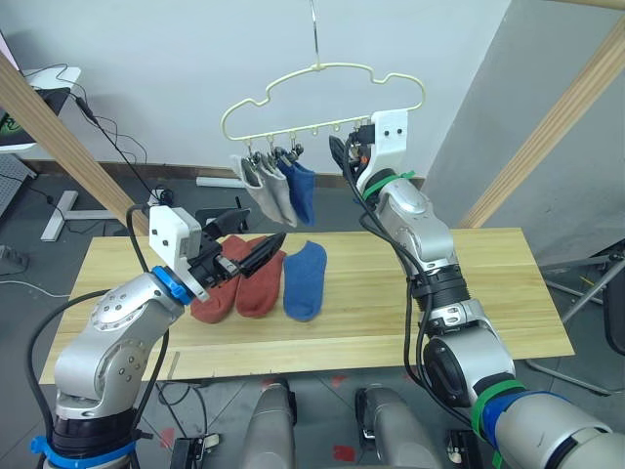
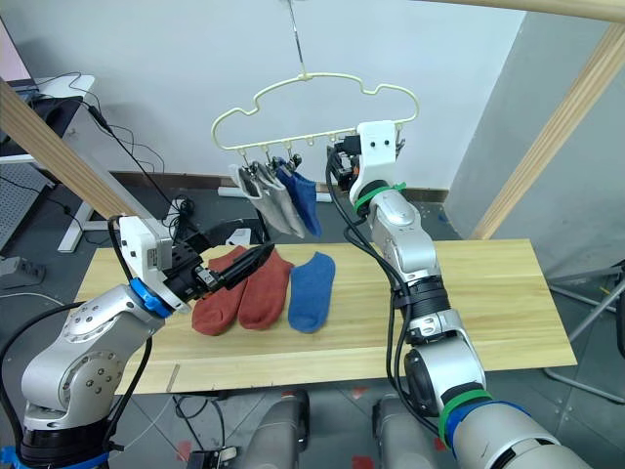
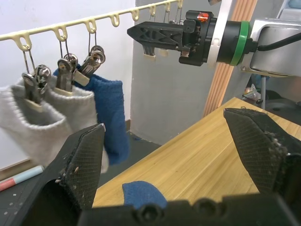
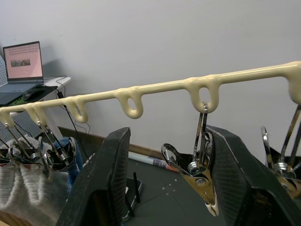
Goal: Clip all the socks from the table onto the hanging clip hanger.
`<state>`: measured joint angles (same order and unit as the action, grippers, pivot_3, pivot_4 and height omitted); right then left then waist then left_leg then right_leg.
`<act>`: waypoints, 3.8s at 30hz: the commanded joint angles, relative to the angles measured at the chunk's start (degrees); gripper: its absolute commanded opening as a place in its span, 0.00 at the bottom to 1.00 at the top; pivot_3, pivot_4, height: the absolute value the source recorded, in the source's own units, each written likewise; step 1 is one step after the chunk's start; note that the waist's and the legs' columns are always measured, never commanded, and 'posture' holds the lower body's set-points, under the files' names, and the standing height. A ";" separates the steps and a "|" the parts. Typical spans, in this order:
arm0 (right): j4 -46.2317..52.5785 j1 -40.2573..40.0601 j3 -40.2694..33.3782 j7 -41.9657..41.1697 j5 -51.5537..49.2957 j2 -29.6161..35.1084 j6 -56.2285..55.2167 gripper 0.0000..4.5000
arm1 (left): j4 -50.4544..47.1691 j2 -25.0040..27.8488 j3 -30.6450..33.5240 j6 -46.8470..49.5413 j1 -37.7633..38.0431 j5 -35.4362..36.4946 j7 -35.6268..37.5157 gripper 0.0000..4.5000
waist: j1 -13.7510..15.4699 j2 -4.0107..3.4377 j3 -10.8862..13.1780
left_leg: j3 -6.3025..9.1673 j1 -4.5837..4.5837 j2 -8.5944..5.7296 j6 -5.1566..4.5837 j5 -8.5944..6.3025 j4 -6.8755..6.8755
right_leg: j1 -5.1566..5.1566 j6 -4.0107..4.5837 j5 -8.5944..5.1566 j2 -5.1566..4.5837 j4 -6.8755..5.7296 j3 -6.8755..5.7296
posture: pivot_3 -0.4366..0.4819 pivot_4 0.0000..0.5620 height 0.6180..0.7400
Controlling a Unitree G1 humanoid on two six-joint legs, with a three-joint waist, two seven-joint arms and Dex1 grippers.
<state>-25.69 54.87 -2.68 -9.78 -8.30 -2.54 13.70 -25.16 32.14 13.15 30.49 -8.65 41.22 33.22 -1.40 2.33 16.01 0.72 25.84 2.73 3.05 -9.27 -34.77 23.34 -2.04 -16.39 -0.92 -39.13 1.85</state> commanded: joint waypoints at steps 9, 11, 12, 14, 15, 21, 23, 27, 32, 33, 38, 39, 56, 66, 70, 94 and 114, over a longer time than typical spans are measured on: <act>1.73 0.27 -1.28 -0.47 -1.85 0.21 0.38 0.00 | -2.52 0.32 -1.89 0.00 0.73 -1.56 -0.11 1.00 | 0.00 0.00 0.00 | -0.01 0.00 0.00 0.00 0.00 0.00 | 0.00 0.00 0.00 0.00 0.00 0.00 | 0.55 0.45 1.00; 2.24 -0.02 -1.82 -0.91 -2.53 0.84 1.51 0.00 | -1.63 0.67 -3.95 -0.17 1.16 -4.45 -0.56 1.00 | -0.01 0.00 0.00 | -0.01 0.00 -0.01 0.00 0.00 0.00 | 0.00 0.00 0.00 0.00 0.00 0.00 | 0.54 0.45 1.00; 2.54 -0.22 -1.94 -1.21 -2.84 1.36 2.35 0.00 | -0.81 0.70 -5.45 0.77 1.23 -5.81 -1.20 1.00 | -0.03 0.00 0.00 | -0.02 -0.01 -0.01 0.00 0.00 0.00 | 0.00 0.00 0.00 0.00 0.00 0.01 | 0.54 0.45 1.00; 3.36 -0.73 -1.62 -2.39 -3.25 2.68 3.94 0.00 | 1.90 0.27 -9.86 0.88 0.58 -10.20 -1.98 1.00 | 0.01 0.00 0.00 | -0.01 -0.01 -0.01 0.00 0.00 0.00 | 0.00 0.00 0.00 0.00 0.00 0.02 | 0.53 0.46 1.00; 3.72 -0.94 -1.43 -2.93 -3.34 3.25 4.52 0.00 | 3.66 -0.44 -11.85 0.87 -0.24 -12.08 -2.62 1.00 | 0.18 -0.02 0.00 | -0.01 -0.01 -0.01 0.00 0.00 0.00 | -0.01 0.00 0.00 0.00 0.00 0.02 | 0.52 0.47 1.00; 7.68 -3.13 -1.07 -3.71 -3.83 5.13 8.39 0.00 | 23.39 -7.35 -23.59 -6.01 -10.10 -26.48 -5.04 1.00 | 0.96 -0.03 0.01 | -0.05 -0.01 -0.02 -0.03 0.01 -0.09 | -0.04 -0.01 0.01 0.04 0.00 0.00 | 0.49 0.48 1.00; 9.32 -3.89 -1.01 -3.15 -3.89 5.15 9.61 0.00 | 30.04 -9.74 -25.13 -8.00 -12.99 -29.32 -5.24 1.00 | 0.95 -0.03 0.01 | -0.06 -0.01 -0.03 -0.03 0.01 -0.09 | -0.03 -0.01 0.01 0.04 -0.02 0.01 | 0.46 0.49 1.00; 12.34 -5.40 -0.93 -2.10 -3.97 5.12 11.73 0.00 | 42.13 -13.90 -25.41 -11.45 -18.29 -32.94 -5.83 1.00 | 0.81 -0.04 0.01 | -0.06 -0.01 -0.02 -0.04 0.00 -0.07 | -0.03 -0.01 0.01 0.04 -0.01 -0.01 | 0.43 0.50 1.00; 15.48 -7.04 -1.07 -1.07 -3.94 5.49 14.01 0.00 | 53.93 -17.62 -25.34 -11.66 -23.38 -35.35 -5.13 1.00 | 0.50 -0.03 0.01 | -0.05 0.02 -0.05 -0.05 0.00 -0.08 | -0.03 -0.02 0.01 0.02 -0.01 -0.03 | 0.40 0.51 1.00; 15.96 -7.33 -1.08 -0.90 -3.87 5.58 14.37 0.00 | 56.08 -18.23 -25.45 -12.54 -24.09 -36.01 -5.11 1.00 | 0.34 -0.03 0.01 | -0.06 0.02 -0.06 -0.05 -0.01 -0.09 | -0.03 -0.02 0.01 0.01 0.00 -0.03 | 0.40 0.51 1.00; 17.61 -8.15 -1.13 -0.29 -3.87 5.93 15.49 0.00 | 62.59 -19.63 -25.91 -14.08 -26.46 -39.03 -4.71 1.00 | 0.03 -0.04 0.01 | 0.02 0.01 -0.07 -0.06 -0.01 -0.10 | -0.08 -0.03 0.01 0.00 -0.03 -0.11 | 0.39 0.50 1.00; 17.73 -8.18 -1.16 -0.17 -3.85 5.93 15.61 0.00 | 63.30 -19.33 -26.73 -14.40 -26.56 -40.21 -4.14 0.96 | -0.03 -0.04 0.01 | 0.03 0.00 -0.07 -0.06 0.00 -0.12 | -0.10 -0.03 0.01 0.00 -0.05 -0.12 | 0.39 0.50 1.00; 16.61 -7.66 -1.16 -1.92 -4.47 7.66 15.36 0.00 | 54.22 -18.82 -26.90 -23.08 -19.00 -43.27 -0.33 0.01 | -0.20 -0.07 -0.01 | 0.06 -0.01 -0.07 -0.06 0.00 -0.13 | -0.13 -0.03 0.02 -0.01 -0.06 -0.14 | 0.43 0.49 1.00; 22.90 -7.25 -6.58 -3.33 -14.07 10.37 30.52 0.00 | 27.85 -23.44 -18.28 -27.03 -11.20 -28.94 2.95 0.01 | -0.01 -0.14 -0.05 | 0.19 0.07 -0.05 -0.07 0.01 -0.15 | -0.18 -0.03 0.02 -0.16 -0.02 -0.31 | 0.43 0.46 1.00; 26.70 -6.54 -11.15 -0.58 -20.03 9.74 40.25 0.00 | 25.47 -22.54 -17.80 -29.28 -11.15 -30.99 0.60 0.01 | 0.00 -0.22 -0.09 | 0.24 0.07 -0.11 -0.08 0.01 -0.15 | -0.19 -0.03 0.02 -0.13 -0.02 -0.38 | 0.44 0.46 1.00; 33.40 -5.36 -18.89 13.08 -32.55 3.08 55.83 0.00 | 30.52 -23.76 -18.29 -35.63 -16.01 -32.61 -1.86 0.01 | -0.11 -0.23 -0.10 | 0.44 0.20 -0.13 -0.08 0.02 -0.13 | -0.19 -0.03 0.02 -0.11 0.02 -0.65 | 0.43 0.42 1.00; 39.97 -8.12 -21.33 11.38 -39.74 6.02 59.20 0.89 | 28.73 -25.62 -18.98 -21.93 -16.67 -24.75 2.11 0.48 | -0.40 -0.23 -0.09 | 0.50 0.29 -0.13 -0.09 0.02 -0.13 | -0.14 -0.03 0.02 -0.09 0.03 -0.71 | 0.41 0.43 1.00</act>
<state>10.69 47.01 -22.92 2.48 -45.30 2.78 72.09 6.27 6.88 -6.44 6.45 -25.27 14.11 34.82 -1.80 2.10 15.92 1.25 26.15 2.61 2.95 -9.25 -34.90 23.21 -2.07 -16.38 -1.01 -39.09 1.12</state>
